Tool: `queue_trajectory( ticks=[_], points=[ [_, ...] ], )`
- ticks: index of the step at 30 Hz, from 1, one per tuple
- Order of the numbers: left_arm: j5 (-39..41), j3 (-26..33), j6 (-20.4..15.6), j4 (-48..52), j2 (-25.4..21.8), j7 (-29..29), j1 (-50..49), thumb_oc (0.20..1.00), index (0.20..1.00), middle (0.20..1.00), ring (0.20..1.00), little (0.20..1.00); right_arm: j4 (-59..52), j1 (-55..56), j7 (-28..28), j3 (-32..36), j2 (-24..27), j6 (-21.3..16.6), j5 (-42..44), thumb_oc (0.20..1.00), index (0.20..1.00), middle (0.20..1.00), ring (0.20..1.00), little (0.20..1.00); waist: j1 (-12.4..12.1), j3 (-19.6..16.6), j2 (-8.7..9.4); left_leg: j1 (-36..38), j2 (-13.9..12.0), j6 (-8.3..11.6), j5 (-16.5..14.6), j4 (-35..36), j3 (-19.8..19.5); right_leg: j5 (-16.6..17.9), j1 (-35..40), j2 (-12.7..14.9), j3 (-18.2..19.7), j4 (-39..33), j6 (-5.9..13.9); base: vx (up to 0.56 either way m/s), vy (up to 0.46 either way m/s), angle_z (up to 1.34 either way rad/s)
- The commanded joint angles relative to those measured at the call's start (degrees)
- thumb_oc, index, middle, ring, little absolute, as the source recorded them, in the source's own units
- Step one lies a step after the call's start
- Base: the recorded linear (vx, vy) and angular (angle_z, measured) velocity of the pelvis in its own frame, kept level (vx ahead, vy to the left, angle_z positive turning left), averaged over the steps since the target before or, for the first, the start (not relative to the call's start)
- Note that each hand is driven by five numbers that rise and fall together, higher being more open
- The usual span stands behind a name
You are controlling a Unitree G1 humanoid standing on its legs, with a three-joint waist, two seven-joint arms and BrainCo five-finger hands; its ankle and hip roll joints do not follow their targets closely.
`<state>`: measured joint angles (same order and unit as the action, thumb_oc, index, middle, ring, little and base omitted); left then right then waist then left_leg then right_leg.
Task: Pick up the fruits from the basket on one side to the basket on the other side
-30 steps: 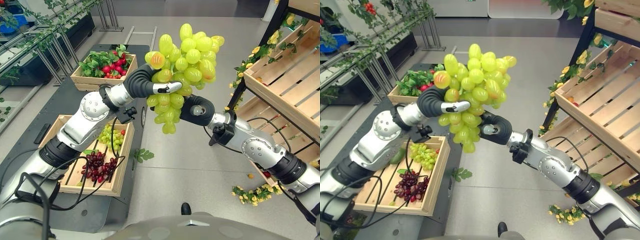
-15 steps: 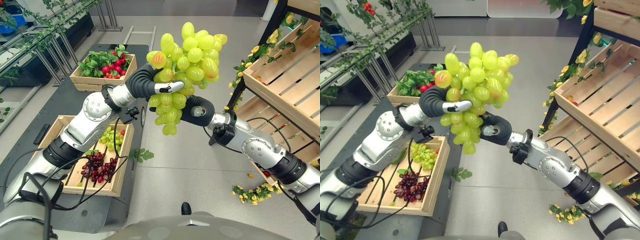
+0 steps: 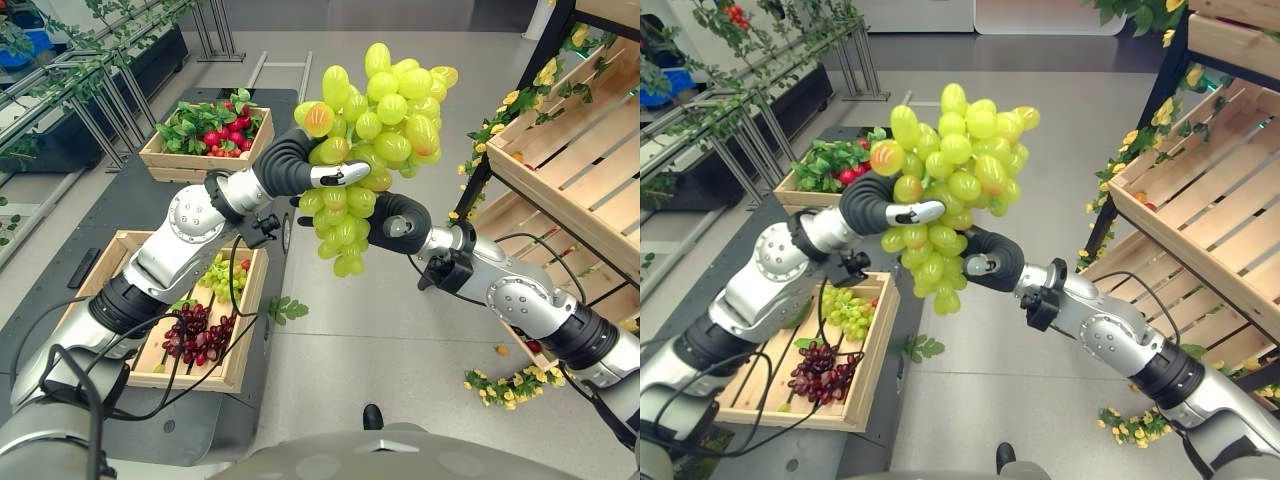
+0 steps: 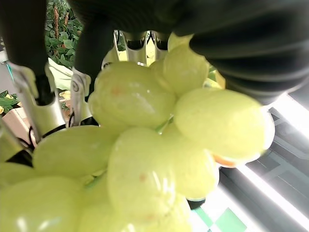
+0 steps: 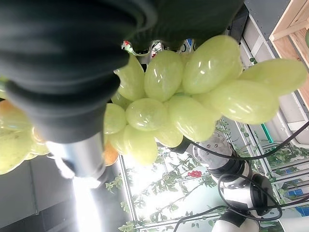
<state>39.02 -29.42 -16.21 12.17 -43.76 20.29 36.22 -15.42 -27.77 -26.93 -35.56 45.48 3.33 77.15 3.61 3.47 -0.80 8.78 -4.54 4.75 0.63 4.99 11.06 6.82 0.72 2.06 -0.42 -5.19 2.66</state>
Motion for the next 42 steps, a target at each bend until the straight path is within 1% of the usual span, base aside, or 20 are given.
queue_trajectory(
  ticks=[1, 25, 32, 33, 37, 42],
  points=[
    [0.6, 2.5, -4.0, -2.3, 1.0, -1.1, 4.2, 0.200, 0.200, 0.200, 0.200, 0.200, -5.5, -3.8, -1.4, 1.2, -0.6, -2.1, 0.2, 0.200, 0.200, 0.200, 0.200, 0.200, -0.2, -1.2, 2.33, -0.5, 1.2, -0.24, -0.3, -0.5, -3.1, -2.8, 3.5, 3.5, -1.5, 2.2, 6.20, 0.00, 0.000, 0.00],
    [-0.6, 2.7, -3.9, -2.8, 1.4, -1.6, 3.5, 0.200, 0.200, 0.200, 0.200, 0.200, -5.3, -2.4, -0.8, 2.4, -0.6, -2.5, -0.5, 0.200, 0.200, 0.200, 0.200, 0.200, 0.0, -1.3, 2.31, -0.5, 1.1, -0.22, -0.3, -0.5, -3.5, -3.1, 3.5, 3.3, -1.4, 2.4, 5.94, 0.00, 0.000, 0.00],
    [-0.1, 2.5, -3.8, -4.2, 2.5, -1.6, 3.5, 0.200, 0.200, 0.200, 0.200, 0.200, -4.8, -1.4, -0.3, 3.7, -1.5, -3.6, -1.3, 0.200, 0.200, 0.200, 0.200, 0.200, 0.4, -1.6, 2.45, -0.5, 1.0, -0.07, -0.2, -0.6, -3.9, -3.5, 3.9, 3.1, -1.2, 2.4, 5.73, 0.00, -0.005, 0.00],
    [0.6, 2.5, -3.6, -5.0, 3.0, -1.7, 3.5, 1.000, 1.000, 1.000, 1.000, 1.000, -4.2, -1.2, 0.2, 4.2, -2.3, -4.1, -1.5, 0.200, 0.200, 0.200, 0.200, 0.200, 0.4, -1.7, 2.46, -0.5, 1.0, -0.05, -0.1, -0.6, -4.0, -3.5, 3.9, 3.1, -1.1, 2.5, 5.68, -0.01, -0.033, 0.01],
    [1.9, 2.2, -3.1, -6.1, 3.5, -1.5, 3.7, 1.000, 1.000, 1.000, 1.000, 1.000, -3.8, 0.4, 0.8, 6.0, -3.8, -5.1, -2.0, 0.200, 0.200, 0.200, 0.200, 0.200, 0.6, -1.7, 2.22, -0.6, 0.9, 0.06, 0.2, -0.6, -4.0, -3.6, 3.8, 3.0, -1.3, 2.6, 5.50, 0.00, -0.008, 0.00],
    [1.8, 1.5, -2.8, -6.8, 3.0, -1.3, 4.1, 1.000, 1.000, 1.000, 1.000, 1.000, -4.2, 1.7, 1.3, 6.9, -4.4, -5.7, -2.4, 0.200, 0.200, 0.200, 0.200, 0.200, 0.9, -1.6, 1.71, -1.0, 0.9, 0.20, 0.4, -0.7, -4.2, -3.7, 3.6, 2.8, -1.4, 2.7, 5.30, -0.01, -0.014, 0.00]
  ],
)
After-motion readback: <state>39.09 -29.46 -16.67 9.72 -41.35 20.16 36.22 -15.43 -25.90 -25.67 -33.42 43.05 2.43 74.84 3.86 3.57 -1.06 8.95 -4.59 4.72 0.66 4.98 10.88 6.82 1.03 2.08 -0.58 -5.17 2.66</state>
